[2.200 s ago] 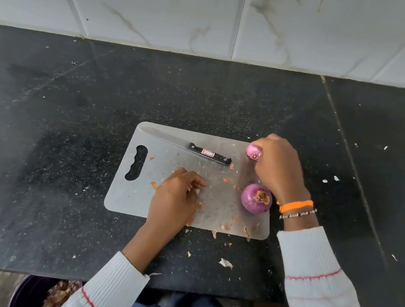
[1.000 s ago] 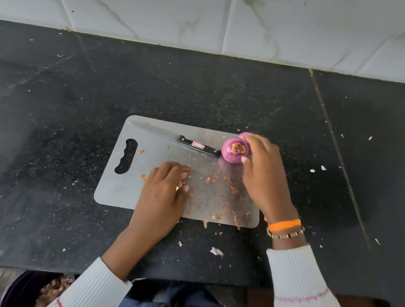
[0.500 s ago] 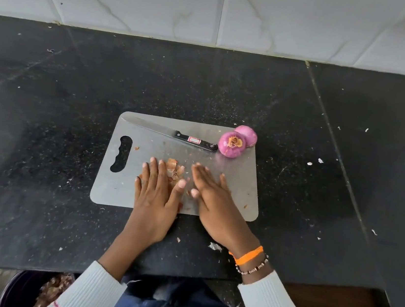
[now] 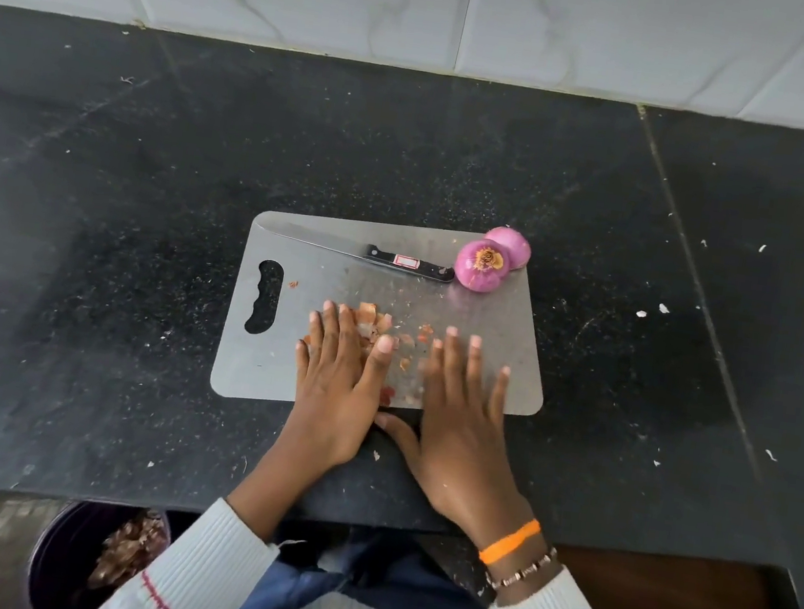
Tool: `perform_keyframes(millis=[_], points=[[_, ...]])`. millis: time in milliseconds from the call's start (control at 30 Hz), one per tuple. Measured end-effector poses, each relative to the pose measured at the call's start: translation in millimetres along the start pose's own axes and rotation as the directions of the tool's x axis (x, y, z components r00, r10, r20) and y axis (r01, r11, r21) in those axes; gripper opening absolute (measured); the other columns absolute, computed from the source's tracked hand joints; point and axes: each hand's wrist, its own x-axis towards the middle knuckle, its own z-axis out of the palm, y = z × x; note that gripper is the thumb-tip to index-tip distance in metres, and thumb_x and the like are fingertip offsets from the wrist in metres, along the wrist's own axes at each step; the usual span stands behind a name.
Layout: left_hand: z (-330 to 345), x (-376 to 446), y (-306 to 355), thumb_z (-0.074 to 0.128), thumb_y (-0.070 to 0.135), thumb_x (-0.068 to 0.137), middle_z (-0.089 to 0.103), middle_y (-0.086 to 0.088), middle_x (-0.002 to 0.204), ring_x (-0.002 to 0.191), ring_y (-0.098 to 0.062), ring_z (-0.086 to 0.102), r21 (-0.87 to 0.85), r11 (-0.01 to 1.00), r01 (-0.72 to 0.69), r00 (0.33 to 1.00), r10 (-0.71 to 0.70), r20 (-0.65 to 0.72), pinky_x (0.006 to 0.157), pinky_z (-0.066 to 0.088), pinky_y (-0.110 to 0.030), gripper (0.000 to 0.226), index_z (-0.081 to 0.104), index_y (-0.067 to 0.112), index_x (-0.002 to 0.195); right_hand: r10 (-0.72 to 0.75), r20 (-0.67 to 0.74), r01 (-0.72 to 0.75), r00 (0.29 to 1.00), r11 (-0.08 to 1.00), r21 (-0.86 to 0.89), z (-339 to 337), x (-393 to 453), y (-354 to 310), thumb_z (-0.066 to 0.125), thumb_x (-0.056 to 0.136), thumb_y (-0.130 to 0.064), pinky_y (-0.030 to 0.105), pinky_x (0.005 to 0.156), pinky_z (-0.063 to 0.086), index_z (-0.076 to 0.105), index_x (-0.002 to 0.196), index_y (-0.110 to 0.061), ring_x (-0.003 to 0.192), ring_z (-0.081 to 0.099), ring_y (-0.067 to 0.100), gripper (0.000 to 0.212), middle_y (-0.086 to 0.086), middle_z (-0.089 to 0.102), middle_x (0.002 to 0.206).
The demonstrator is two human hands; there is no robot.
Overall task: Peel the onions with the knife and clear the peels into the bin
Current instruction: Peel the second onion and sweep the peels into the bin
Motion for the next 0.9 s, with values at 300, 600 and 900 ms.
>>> perform_keyframes(millis=[300, 600, 900], points=[[-22, -7, -13, 0.037, 0.044, 0.095, 0.056, 0.017, 0.106, 0.101, 0.003, 0.051, -0.279, 0.946, -0.166, 0.964, 0.097, -0.246, 0.089, 0.037, -0.015, 0.031, 0.057, 0.028, 0.111, 0.024, 0.147, -0.091, 0.989, 0.878, 0.469, -55, -17, 40, 0.038, 0.076, 0.012, 0.031, 0.065, 0.052, 0.065, 0.060, -0.016, 0.064, 0.064, 0.015, 0.041, -0.002, 0.067, 0.063], [-15, -11, -16, 0.037, 0.033, 0.090, 0.064, 0.007, 0.107, 0.098, 0.004, 0.056, -0.356, 0.916, -0.187, 0.959, 0.093, -0.266, 0.081, 0.039, -0.007, 0.035, 0.062, 0.017, 0.109, -0.095, -0.051, 0.088, 0.994, 0.446, 0.891, -32, 11, 22, 0.030, 0.084, 0.019, 0.022, 0.093, 0.049, 0.069, 0.089, -0.017, 0.110, 0.061, 0.009, 0.053, -0.002, 0.065, 0.113], [-17, -13, -22, 0.040, 0.012, 0.099, 0.064, 0.007, 0.103, 0.093, -0.006, 0.057, -0.436, 0.892, -0.120, 0.964, -0.001, -0.267, 0.084, 0.043, -0.022, 0.023, 0.061, 0.018, 0.106, -0.051, -0.003, 0.030, 0.999, 0.542, 0.840, -35, 41, 7, 0.033, 0.079, 0.019, 0.021, 0.076, 0.052, 0.063, 0.069, -0.018, 0.081, 0.066, 0.011, 0.048, 0.002, 0.069, 0.082]])
